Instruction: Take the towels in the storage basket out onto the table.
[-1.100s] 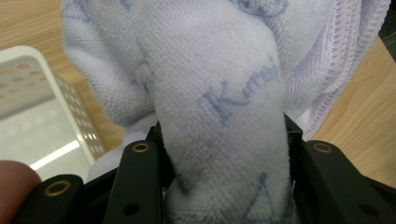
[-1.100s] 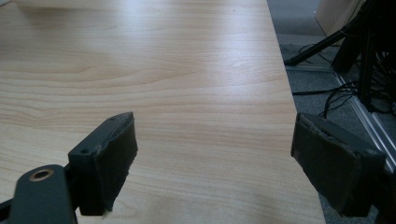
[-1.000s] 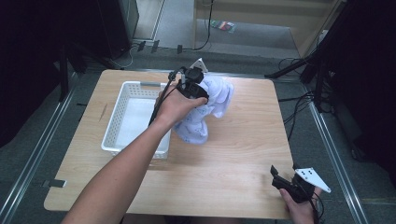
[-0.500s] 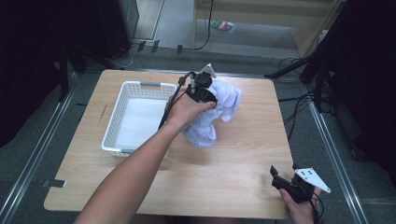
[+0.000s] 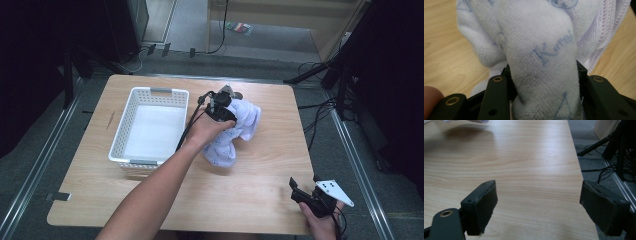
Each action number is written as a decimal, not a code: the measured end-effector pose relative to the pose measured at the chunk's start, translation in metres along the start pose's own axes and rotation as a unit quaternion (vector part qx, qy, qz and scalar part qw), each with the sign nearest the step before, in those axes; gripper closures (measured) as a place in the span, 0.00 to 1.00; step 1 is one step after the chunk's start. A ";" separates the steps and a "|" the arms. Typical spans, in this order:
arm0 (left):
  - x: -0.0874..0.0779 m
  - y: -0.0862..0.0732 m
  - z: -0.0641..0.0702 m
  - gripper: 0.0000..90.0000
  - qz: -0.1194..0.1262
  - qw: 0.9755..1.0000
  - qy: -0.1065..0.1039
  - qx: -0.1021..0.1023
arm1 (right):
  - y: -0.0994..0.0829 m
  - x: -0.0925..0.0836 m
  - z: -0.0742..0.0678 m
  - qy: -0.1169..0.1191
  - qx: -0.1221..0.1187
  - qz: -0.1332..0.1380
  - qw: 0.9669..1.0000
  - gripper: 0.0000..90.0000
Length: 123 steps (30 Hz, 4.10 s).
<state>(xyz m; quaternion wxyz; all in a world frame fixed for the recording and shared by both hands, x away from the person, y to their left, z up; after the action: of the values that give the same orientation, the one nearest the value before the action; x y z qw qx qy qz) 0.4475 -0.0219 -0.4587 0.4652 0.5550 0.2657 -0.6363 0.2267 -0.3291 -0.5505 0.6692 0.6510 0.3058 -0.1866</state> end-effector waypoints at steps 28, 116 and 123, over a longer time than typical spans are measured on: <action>-0.024 -0.016 -0.003 0.00 0.014 0.999 0.032 -0.017 | 0.000 0.000 0.000 0.001 0.000 0.002 1.000 0.17; -0.117 -0.254 -0.180 0.00 0.182 0.971 0.067 -0.138 | 0.000 0.001 0.001 -0.002 0.004 -0.005 1.000 0.17; -0.115 -0.280 -0.190 0.00 0.193 0.969 0.062 -0.142 | 0.000 0.001 0.002 -0.002 0.005 -0.006 1.000 0.17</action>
<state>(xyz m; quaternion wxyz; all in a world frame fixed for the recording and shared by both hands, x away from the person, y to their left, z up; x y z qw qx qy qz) 0.2809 0.2934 -0.4448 0.6358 0.5626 0.2695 -0.4546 0.2276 -0.3308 -0.5507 0.6656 0.6522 0.3069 -0.1933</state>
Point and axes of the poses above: each handheld gripper's, and its own axes: x roughly forward along the jaws, y roughly out of its top, z roughly to its right, the point moved 1 cm from there along x, roughly forward along the jaws, and after that the axes turned 14 degrees about -z, right-handed, at the moved point
